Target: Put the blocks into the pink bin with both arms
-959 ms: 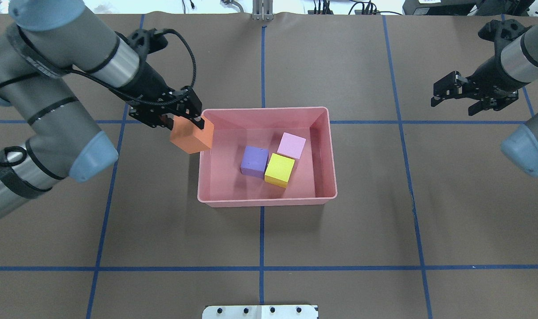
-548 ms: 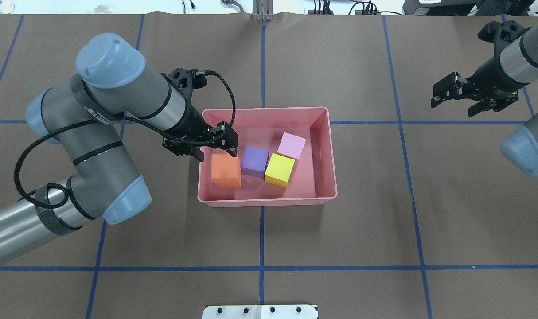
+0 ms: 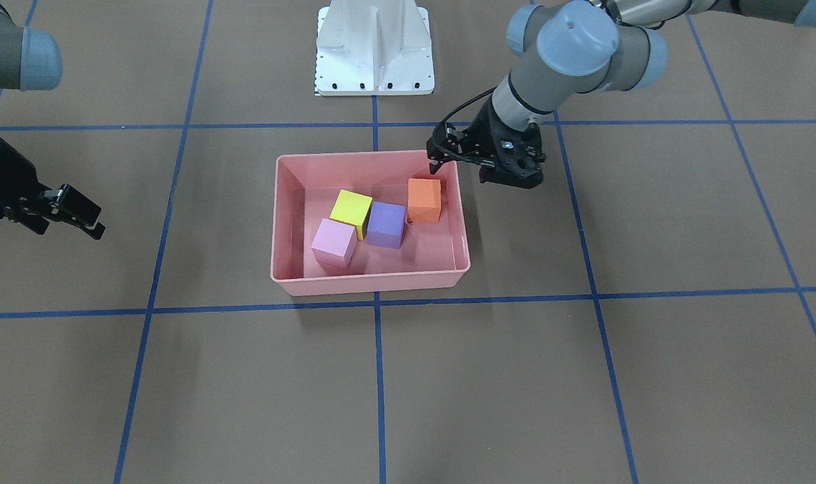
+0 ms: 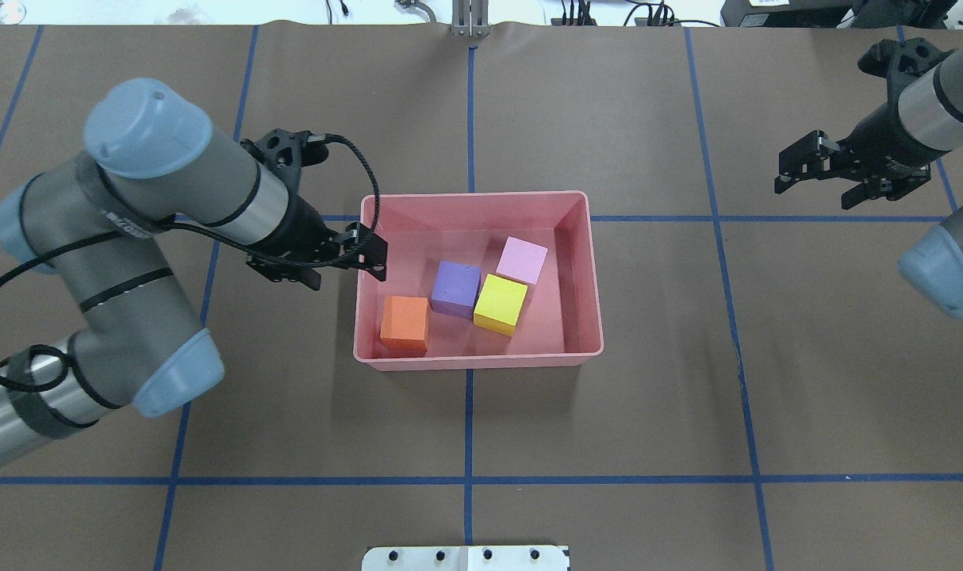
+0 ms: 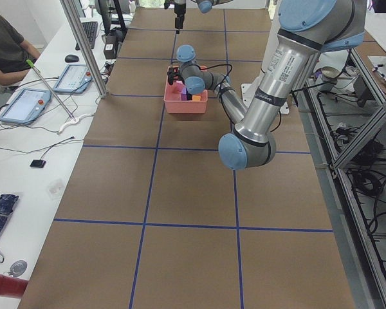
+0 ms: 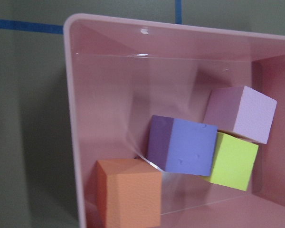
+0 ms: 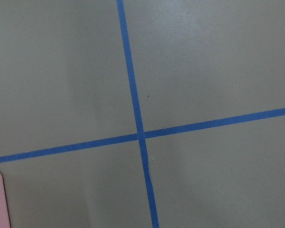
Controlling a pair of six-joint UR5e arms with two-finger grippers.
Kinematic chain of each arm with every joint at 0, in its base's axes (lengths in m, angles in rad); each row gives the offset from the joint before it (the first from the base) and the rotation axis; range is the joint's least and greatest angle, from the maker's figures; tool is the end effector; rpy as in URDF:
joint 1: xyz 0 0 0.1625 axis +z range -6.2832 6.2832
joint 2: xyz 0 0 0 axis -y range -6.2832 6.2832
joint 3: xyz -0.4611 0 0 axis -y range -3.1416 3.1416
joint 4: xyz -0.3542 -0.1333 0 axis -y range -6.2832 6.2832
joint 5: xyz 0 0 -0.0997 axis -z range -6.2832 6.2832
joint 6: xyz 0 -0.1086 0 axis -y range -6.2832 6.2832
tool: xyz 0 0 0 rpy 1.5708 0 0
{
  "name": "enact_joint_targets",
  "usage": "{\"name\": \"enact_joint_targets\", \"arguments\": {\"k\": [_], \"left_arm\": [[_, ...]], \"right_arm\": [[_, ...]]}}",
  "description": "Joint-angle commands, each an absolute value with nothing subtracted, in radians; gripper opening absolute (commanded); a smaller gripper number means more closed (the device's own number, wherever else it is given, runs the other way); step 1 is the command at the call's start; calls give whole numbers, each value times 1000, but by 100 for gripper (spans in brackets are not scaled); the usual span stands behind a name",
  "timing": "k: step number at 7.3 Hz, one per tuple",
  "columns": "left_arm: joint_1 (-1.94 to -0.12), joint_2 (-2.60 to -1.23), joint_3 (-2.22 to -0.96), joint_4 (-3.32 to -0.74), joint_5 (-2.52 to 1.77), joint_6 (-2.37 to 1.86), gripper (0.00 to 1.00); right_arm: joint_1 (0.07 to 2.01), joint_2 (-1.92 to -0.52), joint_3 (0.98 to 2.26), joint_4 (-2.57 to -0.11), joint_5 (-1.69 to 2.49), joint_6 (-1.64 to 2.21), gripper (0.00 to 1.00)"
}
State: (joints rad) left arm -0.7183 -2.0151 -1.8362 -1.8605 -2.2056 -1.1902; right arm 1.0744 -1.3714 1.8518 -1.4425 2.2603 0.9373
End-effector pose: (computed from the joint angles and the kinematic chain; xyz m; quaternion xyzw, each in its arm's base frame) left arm 0.4022 -0.4430 0.3115 0.0041 0.5313 0.0073 0.8472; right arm -0.1984 -0.5011 0.4625 0.0008 -0.4284 0.0975 0.8983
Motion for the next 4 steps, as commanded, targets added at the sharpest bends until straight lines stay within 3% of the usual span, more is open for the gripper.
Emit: {"name": "enact_joint_targets", "arguments": {"k": [1, 4], "left_arm": [[-860, -1762, -1954, -1859, -2244, -934, 100], [-1183, -1487, -1936, -1859, -2338, -420, 100]], "right_arm": [[1130, -1432, 1850, -1442, 2261, 808, 100], [1319, -1598, 1850, -1443, 2290, 435, 100]]}}
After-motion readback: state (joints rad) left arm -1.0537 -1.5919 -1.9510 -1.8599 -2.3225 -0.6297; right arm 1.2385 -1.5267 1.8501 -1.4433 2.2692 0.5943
